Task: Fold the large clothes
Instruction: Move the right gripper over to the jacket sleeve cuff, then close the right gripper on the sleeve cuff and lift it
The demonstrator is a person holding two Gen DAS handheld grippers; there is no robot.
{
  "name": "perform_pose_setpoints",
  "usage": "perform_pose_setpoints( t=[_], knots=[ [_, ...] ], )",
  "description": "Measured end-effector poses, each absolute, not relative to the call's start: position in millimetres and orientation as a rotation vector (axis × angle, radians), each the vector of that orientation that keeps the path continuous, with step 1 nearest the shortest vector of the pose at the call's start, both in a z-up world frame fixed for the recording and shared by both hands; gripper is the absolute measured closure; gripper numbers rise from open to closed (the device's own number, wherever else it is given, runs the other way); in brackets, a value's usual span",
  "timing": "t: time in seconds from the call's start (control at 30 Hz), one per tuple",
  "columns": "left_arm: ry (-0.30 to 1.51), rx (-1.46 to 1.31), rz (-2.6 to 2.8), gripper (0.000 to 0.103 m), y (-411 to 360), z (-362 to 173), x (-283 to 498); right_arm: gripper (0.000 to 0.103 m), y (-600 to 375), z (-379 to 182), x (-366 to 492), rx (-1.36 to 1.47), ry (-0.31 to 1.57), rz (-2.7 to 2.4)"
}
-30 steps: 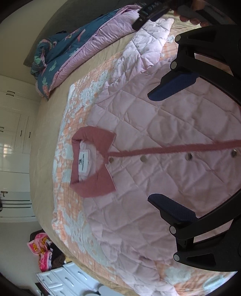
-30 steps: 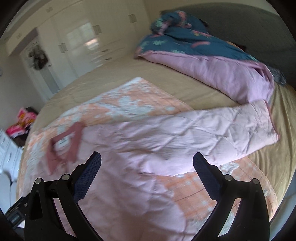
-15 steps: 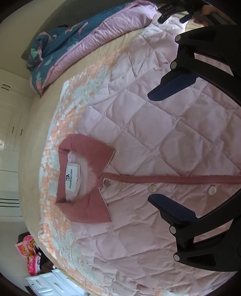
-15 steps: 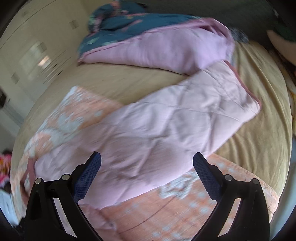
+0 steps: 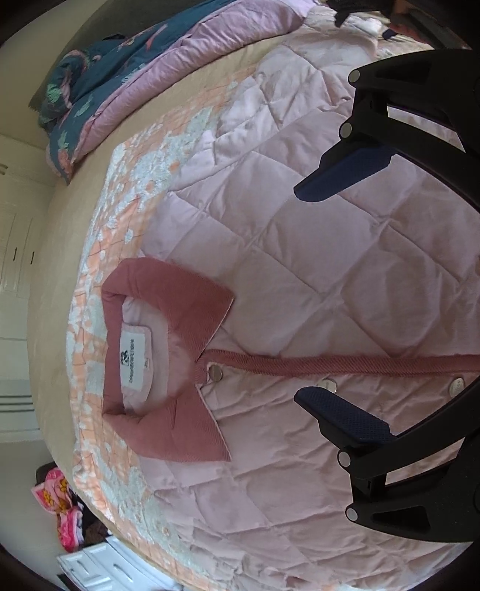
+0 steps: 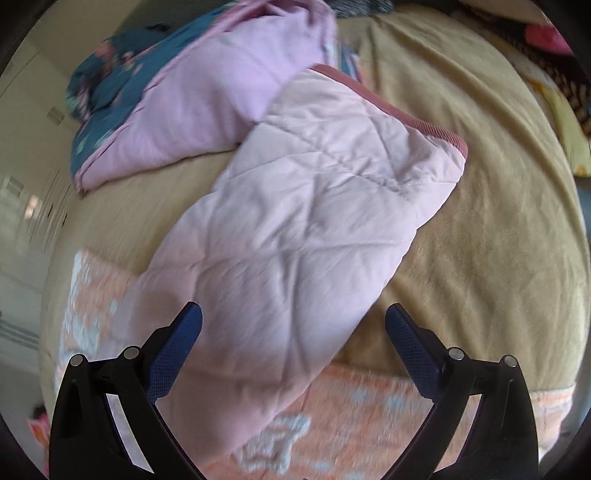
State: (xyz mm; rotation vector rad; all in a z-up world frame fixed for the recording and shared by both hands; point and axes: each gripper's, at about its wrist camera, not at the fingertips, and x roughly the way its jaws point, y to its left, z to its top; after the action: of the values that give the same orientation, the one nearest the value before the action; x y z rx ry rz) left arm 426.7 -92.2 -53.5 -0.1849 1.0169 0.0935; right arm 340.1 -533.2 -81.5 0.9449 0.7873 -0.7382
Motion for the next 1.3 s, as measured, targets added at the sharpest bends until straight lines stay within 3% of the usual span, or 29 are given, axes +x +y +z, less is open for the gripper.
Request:
perform_pose_setpoints(
  t=[0.27, 0.37, 0.43, 0.53, 0.63, 0.93, 1.3],
  knots=[
    [1.012, -0.201, 0.047, 0.009, -84.1, -62.6, 422.9, 0.004, -564.7, -96.9, 338.8, 1.027, 0.681, -0.697],
    [1.007, -0.197, 0.053, 0.009, -80.3, -62.4, 418.9, 0.01, -572.3, -102.5, 337.4, 1.018, 0.63, -0.703],
    [1.006, -0.188, 0.06, 0.009, -78.3, -60.3, 415.5, 0.038, -574.0, -102.7, 337.7, 0.996, 0.608, -0.727],
    [0.992, -0.173, 0.053, 0.009, -73.2, -52.8, 409.6, 0.07, -576.6, -97.4, 328.0, 0.99, 0.582, -0.7],
    [0.973, -0.139, 0.086, 0.009, -65.5, -42.4, 405.9, 0.083, -566.6, -75.8, 325.8, 0.935, 0.555, -0.645],
    [0.924, -0.183, 0.078, 0.009, -29.0, -11.3, 391.0, 0.087, -464.4, 31.4, 336.2, 0.681, 0.408, -0.301],
    [0.912, -0.225, 0.075, 0.009, 19.7, 14.7, 368.1, 0.088, -329.7, 85.8, 332.4, 0.445, 0.363, -0.002]
  ],
)
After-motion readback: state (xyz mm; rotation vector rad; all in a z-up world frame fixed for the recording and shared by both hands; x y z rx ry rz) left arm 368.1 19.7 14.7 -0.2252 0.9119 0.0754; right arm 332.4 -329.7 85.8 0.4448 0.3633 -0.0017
